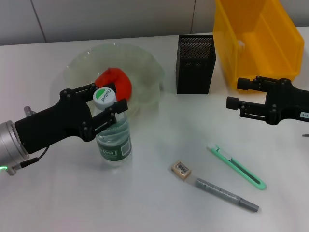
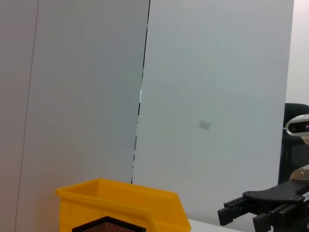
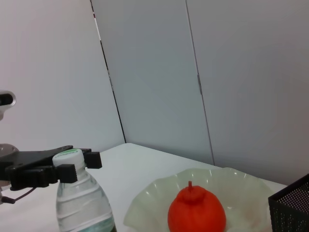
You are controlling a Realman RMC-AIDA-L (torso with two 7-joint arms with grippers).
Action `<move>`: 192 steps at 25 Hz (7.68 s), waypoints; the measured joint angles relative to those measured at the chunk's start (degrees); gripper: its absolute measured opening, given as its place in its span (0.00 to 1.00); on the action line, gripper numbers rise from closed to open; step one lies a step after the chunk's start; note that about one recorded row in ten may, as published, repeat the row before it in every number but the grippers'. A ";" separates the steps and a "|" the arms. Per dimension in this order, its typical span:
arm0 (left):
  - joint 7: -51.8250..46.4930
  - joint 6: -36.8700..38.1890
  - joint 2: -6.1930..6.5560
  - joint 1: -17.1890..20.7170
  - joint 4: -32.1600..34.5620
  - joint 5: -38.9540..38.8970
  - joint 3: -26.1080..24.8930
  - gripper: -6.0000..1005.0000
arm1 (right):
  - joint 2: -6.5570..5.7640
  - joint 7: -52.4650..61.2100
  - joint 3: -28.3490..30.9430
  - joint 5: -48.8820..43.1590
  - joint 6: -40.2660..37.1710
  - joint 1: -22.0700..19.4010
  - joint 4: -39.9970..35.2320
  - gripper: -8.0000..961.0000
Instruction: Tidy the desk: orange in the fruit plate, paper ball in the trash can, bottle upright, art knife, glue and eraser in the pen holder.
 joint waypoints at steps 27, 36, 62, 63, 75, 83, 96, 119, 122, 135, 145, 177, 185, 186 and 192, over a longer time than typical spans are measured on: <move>10.71 0.48 0.02 1.38 -5.90 -4.56 0.08 0.44 | 0.00 -0.11 -0.02 -0.01 -0.06 0.12 0.53 0.71; 10.42 0.28 0.09 1.38 -5.95 -4.21 1.37 0.45 | 0.00 -0.11 0.00 -0.01 0.03 0.12 0.54 0.71; 0.44 -0.91 0.71 3.90 1.59 -4.09 3.28 0.77 | 0.00 -0.10 -0.01 0.10 -0.18 0.30 1.15 0.71; -0.36 -0.89 0.80 4.84 3.00 -4.09 3.08 0.78 | 0.00 -0.10 0.00 0.10 -0.19 0.29 1.15 0.71; -4.34 6.66 6.29 11.33 5.94 -1.08 2.71 0.80 | -0.50 6.70 0.00 -1.95 -0.23 0.04 -2.71 0.71; -3.10 8.77 6.66 13.58 5.95 -0.83 3.13 0.79 | -0.17 16.15 -0.72 -10.19 -0.75 1.24 -10.39 0.71; -2.36 14.10 5.94 13.18 5.81 10.60 2.94 0.79 | -0.78 50.15 -5.48 -42.34 -13.39 15.86 -30.06 0.71; 0.45 14.83 3.97 11.72 5.84 12.53 3.50 0.79 | 0.50 69.48 -29.41 -58.44 -7.55 35.01 -6.94 0.71; 0.46 14.63 3.88 11.61 5.84 12.53 3.50 0.79 | 0.56 71.11 -30.74 -57.98 -5.42 36.30 -3.99 0.71; 1.55 14.22 3.28 11.58 5.83 14.09 3.43 0.79 | 0.87 77.53 -38.76 -55.85 -1.09 40.10 3.42 0.71; 2.60 13.24 3.19 11.52 5.83 14.12 3.25 0.79 | 0.89 80.42 -42.61 -55.73 -0.28 40.11 3.47 0.71; 2.55 11.98 2.77 11.52 5.74 14.11 2.97 0.78 | 0.88 80.08 -45.24 -54.04 2.52 39.91 5.97 0.29; 2.57 11.98 2.73 11.55 5.75 14.10 2.87 0.78 | 0.43 79.94 -44.54 -53.41 -0.07 37.25 -1.13 0.19; 2.57 11.98 2.74 11.58 5.74 14.11 2.85 0.78 | 0.32 79.87 -43.80 -53.46 -1.27 36.42 -3.71 0.19; 2.59 11.78 2.67 11.57 5.74 14.11 2.73 0.78 | -0.17 76.94 -33.88 -53.96 -7.65 31.38 -23.78 0.19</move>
